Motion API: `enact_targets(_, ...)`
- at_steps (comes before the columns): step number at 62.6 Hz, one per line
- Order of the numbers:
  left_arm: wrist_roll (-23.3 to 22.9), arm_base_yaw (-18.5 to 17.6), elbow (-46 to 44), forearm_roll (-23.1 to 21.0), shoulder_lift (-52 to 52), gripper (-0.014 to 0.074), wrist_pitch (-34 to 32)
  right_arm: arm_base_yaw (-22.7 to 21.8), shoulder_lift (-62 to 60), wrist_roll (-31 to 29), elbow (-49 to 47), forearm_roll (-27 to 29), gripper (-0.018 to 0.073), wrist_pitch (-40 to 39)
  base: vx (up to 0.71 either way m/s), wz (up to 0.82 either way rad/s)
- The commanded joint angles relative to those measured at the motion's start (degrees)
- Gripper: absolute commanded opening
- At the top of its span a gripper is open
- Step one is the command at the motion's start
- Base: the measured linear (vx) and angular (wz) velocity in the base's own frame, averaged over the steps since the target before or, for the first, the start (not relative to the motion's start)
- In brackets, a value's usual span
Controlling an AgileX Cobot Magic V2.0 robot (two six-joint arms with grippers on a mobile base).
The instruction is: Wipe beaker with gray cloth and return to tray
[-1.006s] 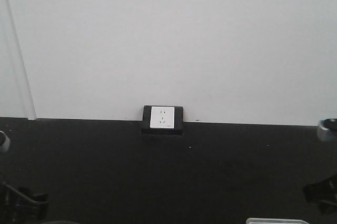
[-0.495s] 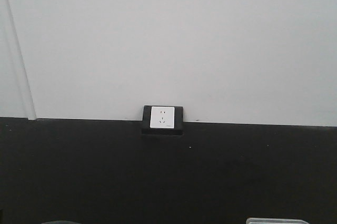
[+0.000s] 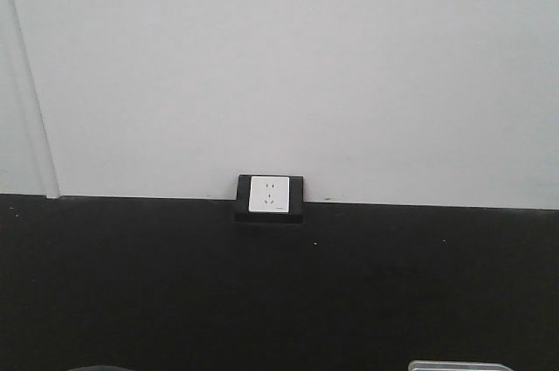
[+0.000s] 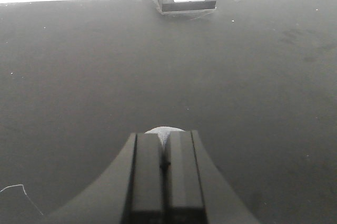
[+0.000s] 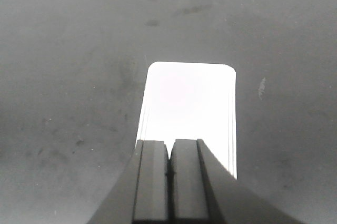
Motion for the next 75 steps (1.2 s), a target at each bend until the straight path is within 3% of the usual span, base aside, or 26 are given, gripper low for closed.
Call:
enact_targets(1,-0.3,0.0,-1.4,0.9,-0.4,-0.0008,-4.3,-0.2,-0.3,-0.6,-1.5,0.1,-0.0012,-3.5,0.00,0.00)
enact_targets(10,-1.6,0.0,3.0,5.0,-8.0,-0.0006,-5.1,-0.2,-0.3,-0.6,-1.5,0.2,-0.0012,-3.5,0.00,0.00)
enact_targets(21,-8.8,0.4,11.3,13.3,-20.4,-0.0006,-9.8,-0.2,-0.3,-0.6,-1.5,0.4,-0.0012,-3.7,0.00,0.00)
enact_targets(25,-11.2,1.7,14.8,14.3,-24.8,-0.0006,-11.3,-0.2,-0.3,-0.6,-1.5,0.4,-0.0012,-3.5,0.00,0.00)
enact_targets(43,-10.7,8.0,29.5,12.0,-41.0,-0.0006,-24.7,-0.2,-0.3,-0.6,-1.5,0.5,-0.0012,-3.5,0.00,0.00)
enact_targets(48,-9.4,9.5,32.8,9.1,-40.5,-0.0006,-26.5,-0.2,-0.3,-0.6,-1.5,0.5,-0.0012,-3.4,0.00,0.00)
enact_targets(54,-6.6,11.1,35.3,1.4,-40.3,-0.0006,-25.9,-0.2,-0.3,-0.6,-1.5,0.5,-0.0012,-3.5,0.00,0.00)
enact_targets(60,-1.7,12.0,35.2,-2.4,-40.3,-0.0006,-23.6,-0.2,-0.3,-0.6,-1.5,0.5,-0.0012,-3.5,0.00,0.00)
enact_targets(67,2.4,12.0,35.2,-2.6,-40.3,-0.0006,-24.0,-0.2,-0.3,-0.6,-1.5,0.4,-0.0012,-3.5,0.00,0.00)
enact_targets(75,2.8,12.0,35.2,-2.6,-40.3,-0.0006,-23.6,-0.2,-0.3,-0.6,-1.5,0.5,-0.0012,-3.5,0.00,0.00)
